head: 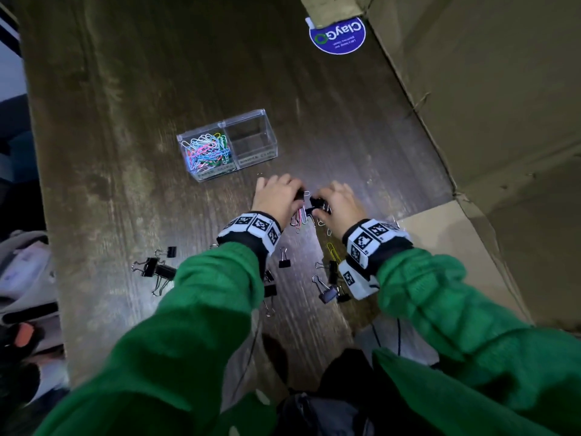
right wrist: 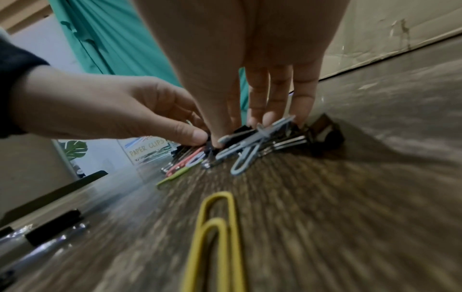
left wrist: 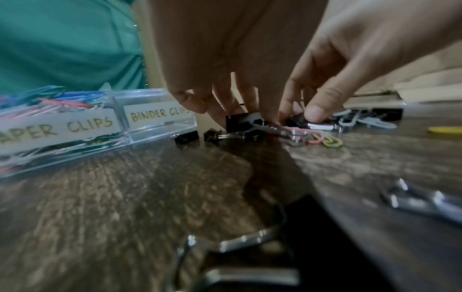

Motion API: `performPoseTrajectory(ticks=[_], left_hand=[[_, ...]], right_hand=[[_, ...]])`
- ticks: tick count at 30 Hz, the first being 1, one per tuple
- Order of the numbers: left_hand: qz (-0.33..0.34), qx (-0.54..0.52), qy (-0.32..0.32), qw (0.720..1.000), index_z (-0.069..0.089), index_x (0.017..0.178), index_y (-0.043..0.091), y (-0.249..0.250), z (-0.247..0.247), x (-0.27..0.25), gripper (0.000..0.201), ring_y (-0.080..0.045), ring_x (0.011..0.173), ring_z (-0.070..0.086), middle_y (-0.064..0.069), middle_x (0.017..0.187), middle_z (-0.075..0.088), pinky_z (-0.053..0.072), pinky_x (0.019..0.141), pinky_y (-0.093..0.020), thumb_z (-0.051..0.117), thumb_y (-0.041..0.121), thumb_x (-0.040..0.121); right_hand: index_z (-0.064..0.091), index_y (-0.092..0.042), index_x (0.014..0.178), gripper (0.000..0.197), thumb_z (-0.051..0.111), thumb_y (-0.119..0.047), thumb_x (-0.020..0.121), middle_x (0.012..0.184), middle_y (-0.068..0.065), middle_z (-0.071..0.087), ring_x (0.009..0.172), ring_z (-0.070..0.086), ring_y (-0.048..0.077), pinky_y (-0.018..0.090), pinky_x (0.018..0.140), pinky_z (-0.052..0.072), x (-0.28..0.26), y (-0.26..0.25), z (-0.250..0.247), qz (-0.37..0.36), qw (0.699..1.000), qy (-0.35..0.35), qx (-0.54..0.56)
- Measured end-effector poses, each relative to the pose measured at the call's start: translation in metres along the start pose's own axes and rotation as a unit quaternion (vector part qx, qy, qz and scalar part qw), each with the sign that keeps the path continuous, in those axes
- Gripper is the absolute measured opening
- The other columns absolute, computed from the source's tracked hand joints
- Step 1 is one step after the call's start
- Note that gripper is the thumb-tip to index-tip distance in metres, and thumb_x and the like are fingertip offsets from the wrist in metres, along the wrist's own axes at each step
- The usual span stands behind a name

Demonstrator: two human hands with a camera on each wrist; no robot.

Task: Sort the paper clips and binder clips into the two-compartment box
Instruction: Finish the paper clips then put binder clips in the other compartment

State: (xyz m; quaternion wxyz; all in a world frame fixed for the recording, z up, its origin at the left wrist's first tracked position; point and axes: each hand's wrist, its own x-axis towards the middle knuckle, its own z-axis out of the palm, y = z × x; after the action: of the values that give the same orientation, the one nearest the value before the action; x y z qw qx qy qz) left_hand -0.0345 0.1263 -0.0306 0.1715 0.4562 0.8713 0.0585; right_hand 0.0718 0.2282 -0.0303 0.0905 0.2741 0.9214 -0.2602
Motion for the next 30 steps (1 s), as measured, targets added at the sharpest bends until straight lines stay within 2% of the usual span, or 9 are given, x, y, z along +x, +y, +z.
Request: performPoseTrajectory(ticks=[4, 7, 10, 13, 17, 22, 24, 26, 30], left_hand=[[-0.058, -0.034, 0.051, 0.996, 0.053, 0.116, 0.018, -0.016, -0.005, -0.005, 0.028, -0.026, 0.114, 0.047, -0.006, 0.122, 0.054, 0.028, 0.097, -0.040, 0.053, 0.027, 0.090], [-0.064, -0.052, 0.094, 0.992, 0.053, 0.117, 0.014, -0.028, -0.007, -0.020, 0.028, -0.027, 0.113, 0.048, -0.009, 0.122, 0.050, 0.029, 0.095, -0.040, 0.052, 0.023, 0.091], [-0.065, -0.017, 0.078, 0.995, 0.051, 0.119, 0.015, -0.038, -0.004, -0.036, 0.029, -0.026, 0.111, 0.049, -0.008, 0.121, 0.053, 0.027, 0.094, -0.039, 0.049, 0.026, 0.092], [-0.059, 0.015, 0.053, 0.997, 0.052, 0.119, 0.016, -0.045, 0.001, -0.046, 0.029, -0.026, 0.110, 0.049, -0.006, 0.119, 0.056, 0.025, 0.096, -0.040, 0.049, 0.026, 0.092], [-0.063, 0.045, 0.070, 0.995, 0.055, 0.116, 0.017, -0.037, 0.001, -0.042, 0.028, -0.026, 0.109, 0.047, -0.005, 0.115, 0.056, 0.025, 0.094, -0.040, 0.044, 0.028, 0.093], [-0.046, 0.075, 0.086, 0.992, 0.053, 0.116, 0.015, -0.017, -0.005, -0.010, 0.029, -0.028, 0.112, 0.043, -0.007, 0.117, 0.053, 0.029, 0.095, -0.041, 0.046, 0.030, 0.092], [-0.043, 0.076, 0.055, 0.995, 0.051, 0.120, 0.017, -0.014, -0.004, 0.003, 0.033, -0.027, 0.116, 0.043, -0.007, 0.121, 0.052, 0.029, 0.096, -0.041, 0.047, 0.034, 0.091], [-0.046, 0.061, 0.023, 0.997, 0.049, 0.121, 0.017, -0.014, -0.002, 0.013, 0.036, -0.027, 0.117, 0.044, -0.007, 0.124, 0.053, 0.029, 0.096, -0.041, 0.048, 0.036, 0.091], [-0.028, 0.043, 0.010, 0.999, 0.053, 0.110, 0.014, -0.018, 0.002, 0.018, 0.024, -0.027, 0.113, 0.047, -0.007, 0.118, 0.056, 0.028, 0.093, -0.040, 0.048, 0.030, 0.092]], right_hand=[[0.064, -0.015, 0.103, 0.017, 0.064, -0.019, 0.086, 0.106, 0.007, 0.059, 0.108, 0.051, 0.025, 0.030, 0.084, 0.043, 0.004, 0.003, -0.002, -0.001, 1.000, 0.012, 0.028], [0.066, -0.014, 0.099, 0.014, 0.064, -0.017, 0.086, 0.103, 0.008, 0.061, 0.104, 0.053, 0.025, 0.030, 0.081, 0.042, 0.007, 0.005, -0.006, 0.009, 0.998, 0.025, 0.050], [0.066, -0.014, 0.100, 0.015, 0.064, -0.018, 0.086, 0.105, 0.009, 0.060, 0.102, 0.056, 0.026, 0.031, 0.082, 0.045, 0.014, 0.005, -0.014, 0.035, 0.994, 0.065, 0.078], [0.065, -0.014, 0.104, 0.018, 0.062, -0.018, 0.087, 0.114, 0.009, 0.056, 0.110, 0.053, 0.025, 0.032, 0.088, 0.045, 0.022, 0.002, -0.021, 0.054, 0.992, 0.089, 0.077], [0.065, -0.012, 0.099, 0.015, 0.056, -0.020, 0.090, 0.114, 0.010, 0.056, 0.112, 0.049, 0.027, 0.035, 0.088, 0.043, 0.021, -0.012, -0.023, 0.012, 0.996, 0.088, 0.013], [0.067, -0.009, 0.103, 0.043, 0.058, -0.046, 0.084, 0.124, 0.011, 0.051, 0.119, 0.041, 0.029, 0.041, 0.097, 0.035, 0.007, -0.034, 0.003, -0.006, 0.990, 0.022, -0.136], [0.064, -0.008, 0.109, 0.043, 0.059, -0.042, 0.085, 0.127, 0.011, 0.050, 0.121, 0.039, 0.028, 0.040, 0.100, 0.032, 0.005, -0.039, 0.009, -0.005, 0.987, 0.022, -0.156], [0.064, -0.007, 0.111, 0.033, 0.056, -0.029, 0.089, 0.127, 0.011, 0.051, 0.121, 0.038, 0.029, 0.039, 0.101, 0.032, 0.003, -0.043, 0.011, -0.011, 0.990, 0.022, -0.135], [0.064, -0.006, 0.108, 0.024, 0.051, -0.013, 0.090, 0.123, 0.010, 0.051, 0.118, 0.038, 0.029, 0.037, 0.097, 0.032, -0.005, -0.044, 0.016, -0.040, 0.989, 0.015, -0.140]])
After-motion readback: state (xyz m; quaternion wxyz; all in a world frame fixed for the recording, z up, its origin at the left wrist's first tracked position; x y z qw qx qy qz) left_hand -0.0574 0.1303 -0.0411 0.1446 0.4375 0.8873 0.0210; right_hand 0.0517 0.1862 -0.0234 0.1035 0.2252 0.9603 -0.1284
